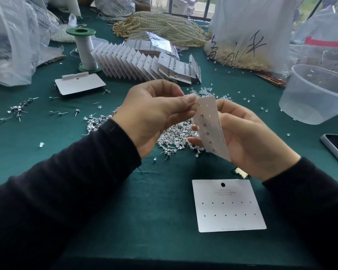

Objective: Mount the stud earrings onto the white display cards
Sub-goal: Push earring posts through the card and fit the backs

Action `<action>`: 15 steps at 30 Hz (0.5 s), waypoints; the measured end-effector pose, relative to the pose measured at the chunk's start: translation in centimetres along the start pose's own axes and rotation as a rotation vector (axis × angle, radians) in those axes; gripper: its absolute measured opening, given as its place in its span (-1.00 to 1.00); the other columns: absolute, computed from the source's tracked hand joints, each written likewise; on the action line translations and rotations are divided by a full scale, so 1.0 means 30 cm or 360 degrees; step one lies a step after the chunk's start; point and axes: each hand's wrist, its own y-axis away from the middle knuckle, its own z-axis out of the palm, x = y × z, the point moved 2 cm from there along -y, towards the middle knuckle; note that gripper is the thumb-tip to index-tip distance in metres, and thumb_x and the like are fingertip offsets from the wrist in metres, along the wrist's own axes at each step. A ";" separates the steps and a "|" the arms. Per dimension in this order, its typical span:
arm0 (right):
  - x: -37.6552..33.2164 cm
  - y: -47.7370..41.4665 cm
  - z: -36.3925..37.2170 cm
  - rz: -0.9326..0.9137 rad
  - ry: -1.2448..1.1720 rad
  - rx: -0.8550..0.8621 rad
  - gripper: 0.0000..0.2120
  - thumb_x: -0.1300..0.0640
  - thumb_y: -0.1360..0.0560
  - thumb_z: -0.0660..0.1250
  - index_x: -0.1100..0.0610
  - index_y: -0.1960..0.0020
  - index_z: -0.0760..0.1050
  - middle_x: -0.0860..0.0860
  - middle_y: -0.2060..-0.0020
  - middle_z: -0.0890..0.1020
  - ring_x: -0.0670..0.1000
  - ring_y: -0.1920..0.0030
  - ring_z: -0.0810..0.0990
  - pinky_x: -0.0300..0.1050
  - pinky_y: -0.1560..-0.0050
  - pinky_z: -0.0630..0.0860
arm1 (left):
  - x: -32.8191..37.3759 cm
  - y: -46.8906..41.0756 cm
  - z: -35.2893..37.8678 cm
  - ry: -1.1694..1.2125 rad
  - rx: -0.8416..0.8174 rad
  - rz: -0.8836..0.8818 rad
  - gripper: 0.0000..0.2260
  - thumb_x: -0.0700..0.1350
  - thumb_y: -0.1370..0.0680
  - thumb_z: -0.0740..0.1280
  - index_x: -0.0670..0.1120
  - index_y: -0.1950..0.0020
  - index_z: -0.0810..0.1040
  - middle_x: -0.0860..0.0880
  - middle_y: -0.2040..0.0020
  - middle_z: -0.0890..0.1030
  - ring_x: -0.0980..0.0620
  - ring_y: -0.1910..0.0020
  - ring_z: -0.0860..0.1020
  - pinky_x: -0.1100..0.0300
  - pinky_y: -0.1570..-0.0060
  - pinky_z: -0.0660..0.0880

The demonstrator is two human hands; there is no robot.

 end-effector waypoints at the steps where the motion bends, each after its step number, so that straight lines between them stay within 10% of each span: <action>1: 0.002 -0.002 -0.001 -0.0048 0.0055 0.0043 -0.91 0.25 -0.34 0.25 0.19 0.15 0.43 0.11 0.21 0.46 0.04 0.18 0.47 0.07 0.06 0.61 | -0.002 0.001 0.000 0.0009 0.0010 -0.0005 -0.87 -0.28 -0.18 0.39 -0.18 0.37 0.46 -0.07 0.44 0.57 0.08 0.48 0.58 0.35 0.44 0.52; 5: -0.001 -0.004 -0.001 -0.0386 0.0647 0.0328 -0.97 0.22 -0.37 0.27 0.12 0.23 0.47 0.02 0.30 0.51 0.03 0.22 0.47 0.33 -0.01 0.49 | -0.017 0.008 0.007 0.0055 -0.0002 -0.0100 -0.87 -0.27 -0.17 0.39 -0.17 0.38 0.45 -0.06 0.45 0.60 0.09 0.48 0.58 0.35 0.44 0.52; 9: -0.006 0.001 -0.001 -0.0652 0.1107 0.0431 -0.92 0.19 -0.38 0.28 0.02 0.23 0.48 -0.04 0.19 0.53 -0.11 0.16 0.50 -0.23 0.11 0.51 | -0.030 0.009 0.007 0.0143 0.0019 -0.0247 -0.86 -0.29 -0.23 0.39 -0.18 0.32 0.44 -0.06 0.46 0.62 0.10 0.49 0.59 0.33 0.47 0.52; 15: 0.000 0.002 -0.010 -0.0797 0.1525 0.0540 -0.96 0.17 -0.39 0.32 0.07 0.18 0.53 -0.09 0.11 0.45 -0.07 0.02 0.48 -0.14 0.04 0.44 | -0.021 0.008 0.001 -0.0201 0.0084 -0.0199 -0.88 -0.27 -0.33 0.44 -0.18 0.24 0.51 -0.03 0.44 0.62 0.09 0.49 0.59 0.34 0.46 0.50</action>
